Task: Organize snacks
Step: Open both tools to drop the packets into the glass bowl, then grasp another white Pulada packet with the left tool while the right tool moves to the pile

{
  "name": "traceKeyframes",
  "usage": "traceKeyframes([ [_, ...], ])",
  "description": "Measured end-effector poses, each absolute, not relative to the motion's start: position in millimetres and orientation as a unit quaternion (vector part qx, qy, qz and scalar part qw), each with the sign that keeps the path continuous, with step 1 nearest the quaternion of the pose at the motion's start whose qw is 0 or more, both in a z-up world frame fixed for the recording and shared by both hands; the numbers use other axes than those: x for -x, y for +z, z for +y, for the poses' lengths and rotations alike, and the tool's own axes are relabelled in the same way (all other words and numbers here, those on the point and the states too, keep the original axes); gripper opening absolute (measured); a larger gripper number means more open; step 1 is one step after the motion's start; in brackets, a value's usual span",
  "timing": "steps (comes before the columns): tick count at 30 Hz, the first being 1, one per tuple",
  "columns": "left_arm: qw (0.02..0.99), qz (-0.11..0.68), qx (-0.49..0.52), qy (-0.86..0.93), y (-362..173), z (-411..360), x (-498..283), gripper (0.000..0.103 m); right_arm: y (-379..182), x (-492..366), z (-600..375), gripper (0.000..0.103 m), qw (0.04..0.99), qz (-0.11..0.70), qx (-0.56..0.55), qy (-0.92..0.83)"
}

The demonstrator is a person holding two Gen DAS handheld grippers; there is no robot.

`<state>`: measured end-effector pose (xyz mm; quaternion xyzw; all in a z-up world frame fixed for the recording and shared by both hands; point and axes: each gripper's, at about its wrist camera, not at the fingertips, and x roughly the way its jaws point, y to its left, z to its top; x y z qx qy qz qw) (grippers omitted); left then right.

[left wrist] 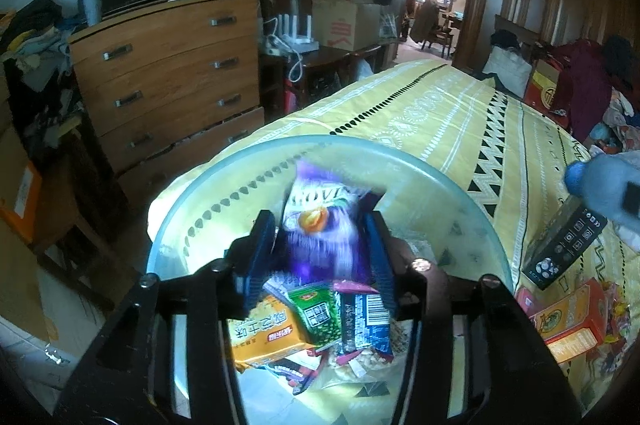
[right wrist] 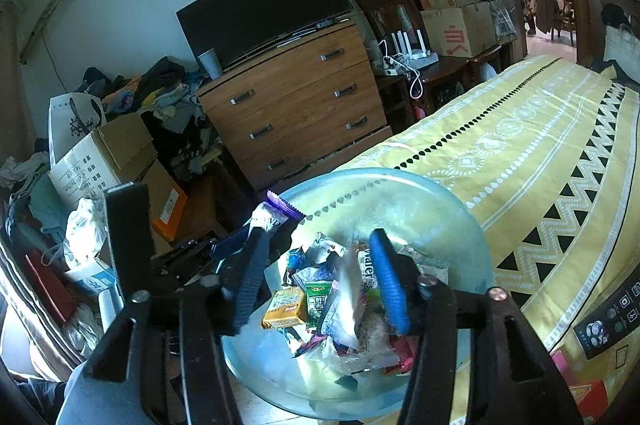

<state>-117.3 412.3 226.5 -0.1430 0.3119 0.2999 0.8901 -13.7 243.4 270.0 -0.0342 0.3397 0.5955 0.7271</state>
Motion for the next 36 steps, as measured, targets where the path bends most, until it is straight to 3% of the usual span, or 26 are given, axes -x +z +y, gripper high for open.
traceKeyframes([
  [4,0.89,0.295,0.135,0.32,230.3,407.3,123.4,0.077,274.6,19.0,230.0,0.062,0.73,0.332,0.021,0.598],
  [7,0.895,0.28,0.118,0.325,236.4,396.4,127.7,0.082,274.5,22.4,202.4,0.063,0.74,0.316,0.023,0.593],
  [13,0.929,0.262,0.073,0.252,245.2,331.5,131.3,0.083,224.3,45.0,90.1,0.066,0.786,0.316,0.021,0.531],
  [21,0.953,0.303,-0.013,0.018,216.4,158.9,126.0,0.083,81.7,55.7,-152.0,0.066,0.839,0.461,0.01,0.289],
  [25,0.936,0.342,-0.045,-0.068,193.4,91.0,120.0,0.082,48.9,70.0,-256.2,0.066,0.845,0.499,-0.01,0.194],
  [30,0.907,0.396,-0.068,-0.121,170.7,45.0,111.4,0.082,35.3,60.3,-302.6,0.066,0.842,0.508,0.002,0.181],
  [36,0.888,0.439,-0.066,-0.116,146.8,23.1,101.4,0.082,23.4,15.2,-289.0,0.07,0.816,0.52,-0.004,0.253],
])
